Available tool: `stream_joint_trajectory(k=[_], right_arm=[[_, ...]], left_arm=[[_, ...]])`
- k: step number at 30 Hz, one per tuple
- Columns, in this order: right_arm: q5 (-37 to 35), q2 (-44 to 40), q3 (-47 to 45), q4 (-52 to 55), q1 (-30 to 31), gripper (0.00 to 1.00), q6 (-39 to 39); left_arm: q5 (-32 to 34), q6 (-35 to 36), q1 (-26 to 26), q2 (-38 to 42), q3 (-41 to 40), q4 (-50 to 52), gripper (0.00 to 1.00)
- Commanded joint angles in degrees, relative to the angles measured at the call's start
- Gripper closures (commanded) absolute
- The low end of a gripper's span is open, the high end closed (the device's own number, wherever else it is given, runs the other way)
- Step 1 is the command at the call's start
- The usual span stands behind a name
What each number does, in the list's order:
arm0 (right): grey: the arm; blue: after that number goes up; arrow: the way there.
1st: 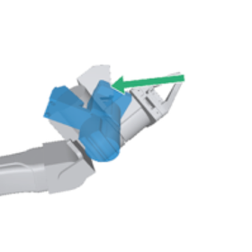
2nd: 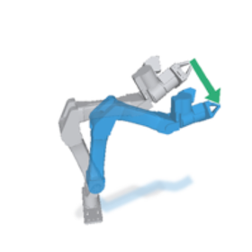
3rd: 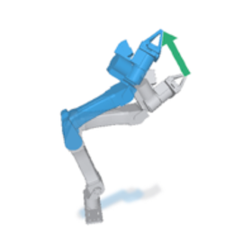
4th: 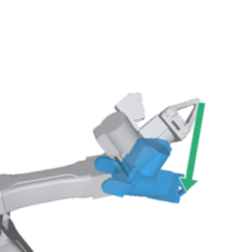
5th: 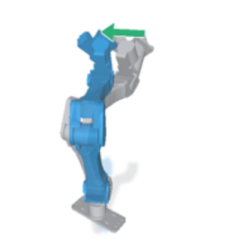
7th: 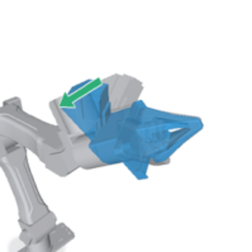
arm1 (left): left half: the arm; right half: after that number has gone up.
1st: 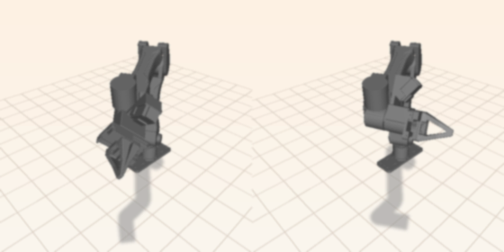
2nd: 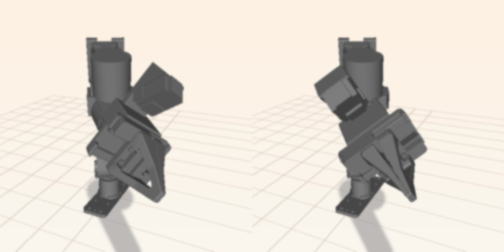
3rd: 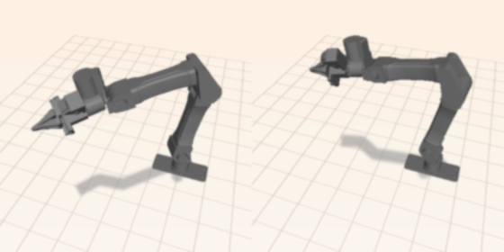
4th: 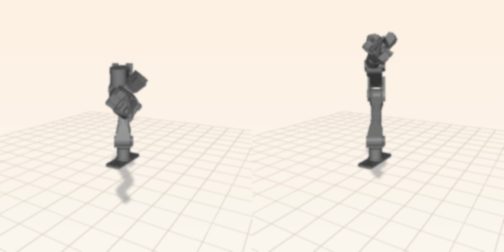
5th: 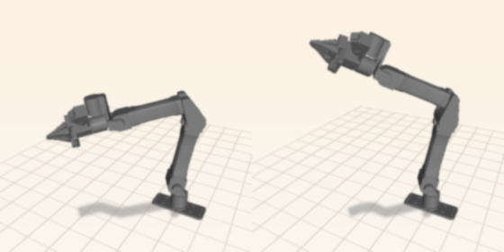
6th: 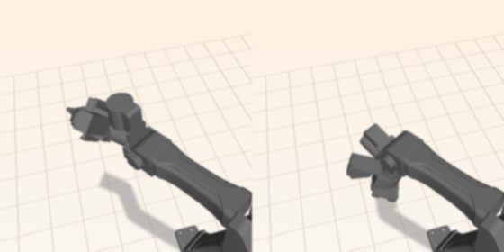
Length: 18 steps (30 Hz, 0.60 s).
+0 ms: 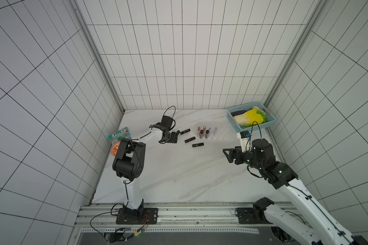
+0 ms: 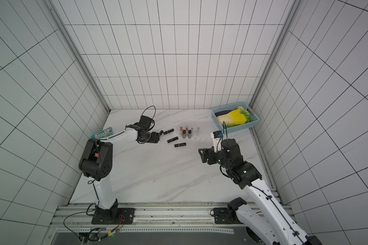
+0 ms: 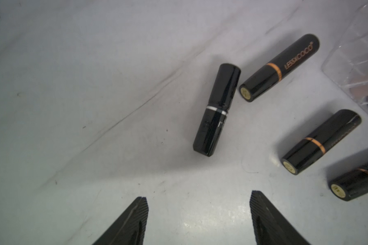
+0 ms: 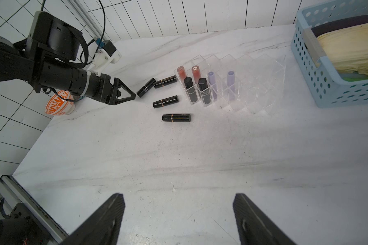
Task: Arrange the lipsticks in the organizer
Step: Pick up the lipstick at the center of the board.
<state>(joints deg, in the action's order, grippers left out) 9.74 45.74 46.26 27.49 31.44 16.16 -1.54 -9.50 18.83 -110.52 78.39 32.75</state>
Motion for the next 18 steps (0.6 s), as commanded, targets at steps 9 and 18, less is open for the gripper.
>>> stream_joint_trajectory(k=[9,18], right_arm=[[0.8,-0.1,0.1,1.6,-0.8,0.17,-0.2],[1.0,0.2,0.3,1.8,-0.8,0.19,-0.3]], left_arm=[[-0.4,4.6,0.2,-8.3,9.0,-0.8,0.28],[-1.6,5.1,-0.5,-12.9,13.5,0.8,0.41]])
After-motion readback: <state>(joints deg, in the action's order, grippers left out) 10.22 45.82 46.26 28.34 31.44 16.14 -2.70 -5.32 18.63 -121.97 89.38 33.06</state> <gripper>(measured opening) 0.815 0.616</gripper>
